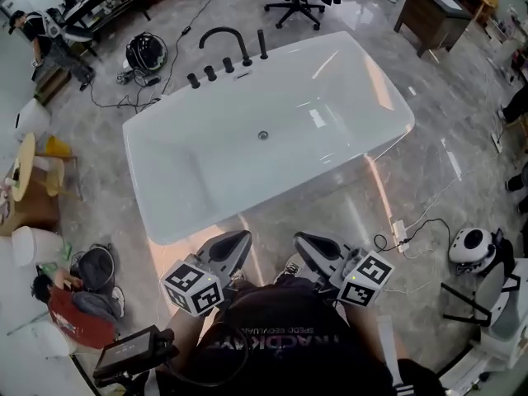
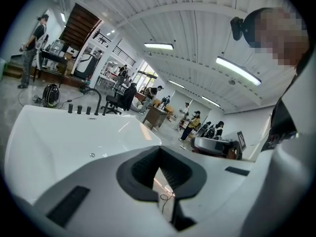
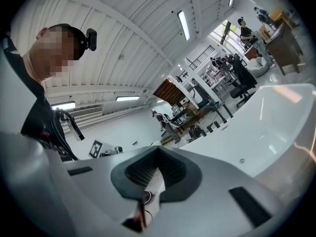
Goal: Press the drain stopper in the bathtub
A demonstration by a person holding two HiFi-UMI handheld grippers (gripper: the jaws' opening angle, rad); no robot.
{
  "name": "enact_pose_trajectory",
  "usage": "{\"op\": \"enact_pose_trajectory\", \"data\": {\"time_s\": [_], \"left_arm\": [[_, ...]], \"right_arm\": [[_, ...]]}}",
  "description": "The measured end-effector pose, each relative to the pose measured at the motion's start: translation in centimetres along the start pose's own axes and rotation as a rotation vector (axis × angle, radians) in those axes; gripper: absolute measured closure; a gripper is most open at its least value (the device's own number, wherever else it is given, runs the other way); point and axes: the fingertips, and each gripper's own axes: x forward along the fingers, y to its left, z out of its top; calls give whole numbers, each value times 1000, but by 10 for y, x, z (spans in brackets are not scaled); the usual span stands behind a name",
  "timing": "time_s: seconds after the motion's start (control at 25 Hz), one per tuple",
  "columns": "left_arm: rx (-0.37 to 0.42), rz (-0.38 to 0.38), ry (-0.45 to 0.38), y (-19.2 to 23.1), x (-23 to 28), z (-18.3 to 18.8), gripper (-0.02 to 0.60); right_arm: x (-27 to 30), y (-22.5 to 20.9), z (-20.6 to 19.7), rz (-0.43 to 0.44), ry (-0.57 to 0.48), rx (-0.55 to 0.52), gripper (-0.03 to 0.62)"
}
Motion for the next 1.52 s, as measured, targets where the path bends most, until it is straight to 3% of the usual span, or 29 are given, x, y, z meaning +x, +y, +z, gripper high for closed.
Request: {"op": "enact_pose_trajectory", "data": {"time_s": [0.48, 0.92, 1.28, 1.52], "left_arm": [[-30, 25, -14, -2, 40, 12, 574], [-45, -76, 34, 19, 94, 29, 574], [-31, -109, 40, 71, 113, 78, 574], [-30, -82, 7, 104, 106, 100, 574]], "right_arm": [[-26, -42, 28, -28, -8, 5, 577], [-25, -73, 55, -142, -64, 5, 577], [29, -95, 92, -181, -102, -2, 577], [71, -105, 99, -161, -73, 0, 577]]}}
